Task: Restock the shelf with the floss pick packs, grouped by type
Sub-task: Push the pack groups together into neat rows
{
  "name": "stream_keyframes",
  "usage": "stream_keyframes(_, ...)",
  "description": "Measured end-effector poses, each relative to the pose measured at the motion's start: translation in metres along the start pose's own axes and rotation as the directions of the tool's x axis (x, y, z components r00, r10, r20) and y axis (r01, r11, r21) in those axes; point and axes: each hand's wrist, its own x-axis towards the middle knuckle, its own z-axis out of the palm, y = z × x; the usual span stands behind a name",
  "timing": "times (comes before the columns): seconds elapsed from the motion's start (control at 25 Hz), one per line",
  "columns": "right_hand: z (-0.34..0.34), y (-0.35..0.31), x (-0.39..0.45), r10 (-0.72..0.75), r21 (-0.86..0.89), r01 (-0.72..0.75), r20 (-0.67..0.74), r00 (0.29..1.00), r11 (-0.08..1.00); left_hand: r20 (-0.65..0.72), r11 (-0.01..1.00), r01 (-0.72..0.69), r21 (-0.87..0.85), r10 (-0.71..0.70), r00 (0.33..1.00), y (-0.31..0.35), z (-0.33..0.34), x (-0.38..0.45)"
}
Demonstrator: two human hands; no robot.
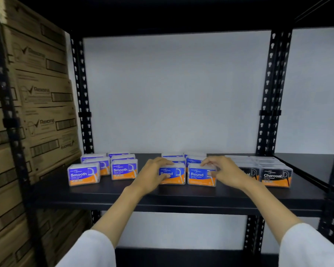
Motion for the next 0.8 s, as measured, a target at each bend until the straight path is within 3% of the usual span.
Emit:
stream_keyframes(0.32,-0.001,-0.002,0.014,0.04,0.169,-0.035,-0.027,0.999,0.985,0.016,0.998,-0.014,-0.053,0.014,1.0,0.001,-0.009,0.016)
stream_keyframes(0.56,-0.005,0.001,0.059,0.104,0.046,-0.104,-0.012,0.994,0.994,0.144,0.97,0.121,-0.211,-0.092,0.985,0.012,-0.016,0.052)
stream_keyframes(0.8,-0.006,0.016,0.074,0.14,0.011,-0.142,0.102,0.985,0.99,0.288,0.966,0.204,-0.161,-0.151,0.946,0.001,-0.013,0.066)
